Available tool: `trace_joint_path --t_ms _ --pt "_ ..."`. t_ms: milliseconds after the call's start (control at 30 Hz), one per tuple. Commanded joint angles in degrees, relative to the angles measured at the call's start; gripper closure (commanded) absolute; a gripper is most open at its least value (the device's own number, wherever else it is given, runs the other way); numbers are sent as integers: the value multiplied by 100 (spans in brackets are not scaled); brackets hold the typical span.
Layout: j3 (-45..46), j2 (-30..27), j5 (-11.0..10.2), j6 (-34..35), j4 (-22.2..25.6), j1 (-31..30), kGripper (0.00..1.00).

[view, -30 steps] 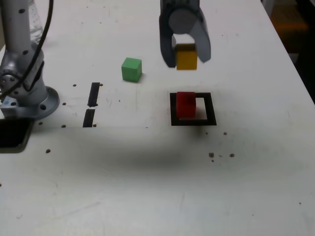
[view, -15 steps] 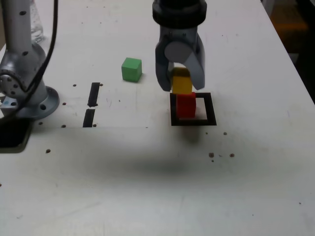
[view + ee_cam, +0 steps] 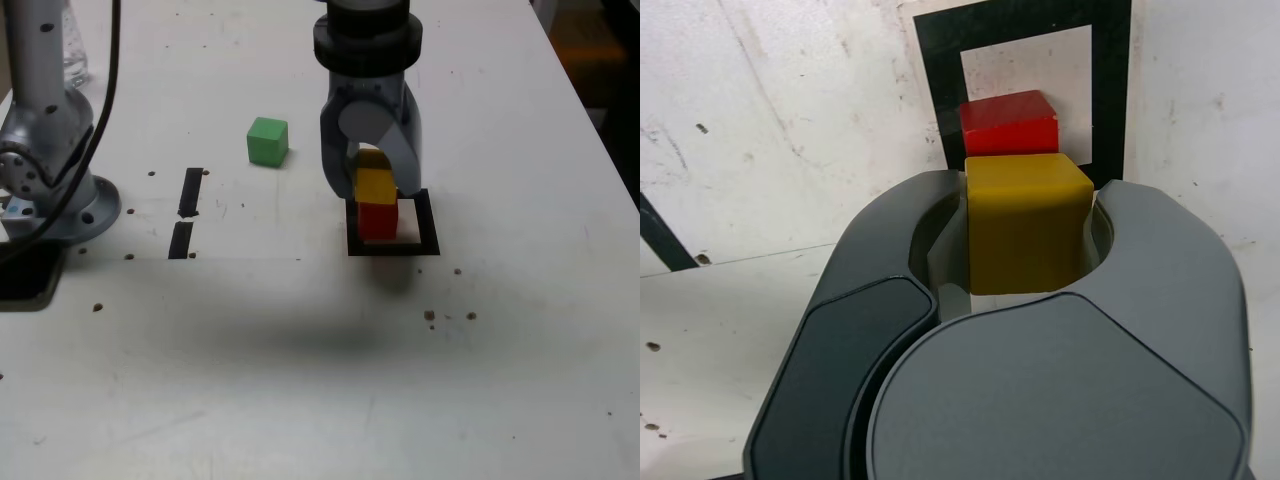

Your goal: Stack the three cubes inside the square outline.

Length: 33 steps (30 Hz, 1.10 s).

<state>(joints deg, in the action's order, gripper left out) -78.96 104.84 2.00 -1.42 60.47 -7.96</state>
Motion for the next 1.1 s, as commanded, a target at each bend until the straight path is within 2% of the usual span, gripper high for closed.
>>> trace_joint_path --t_ms 0,367,1067 --pt "32 13 -27 1 -62 -4 84" --pt "181 42 -133 20 -241 -4 82" --pt "238 98 -284 91 -258 -3 72"
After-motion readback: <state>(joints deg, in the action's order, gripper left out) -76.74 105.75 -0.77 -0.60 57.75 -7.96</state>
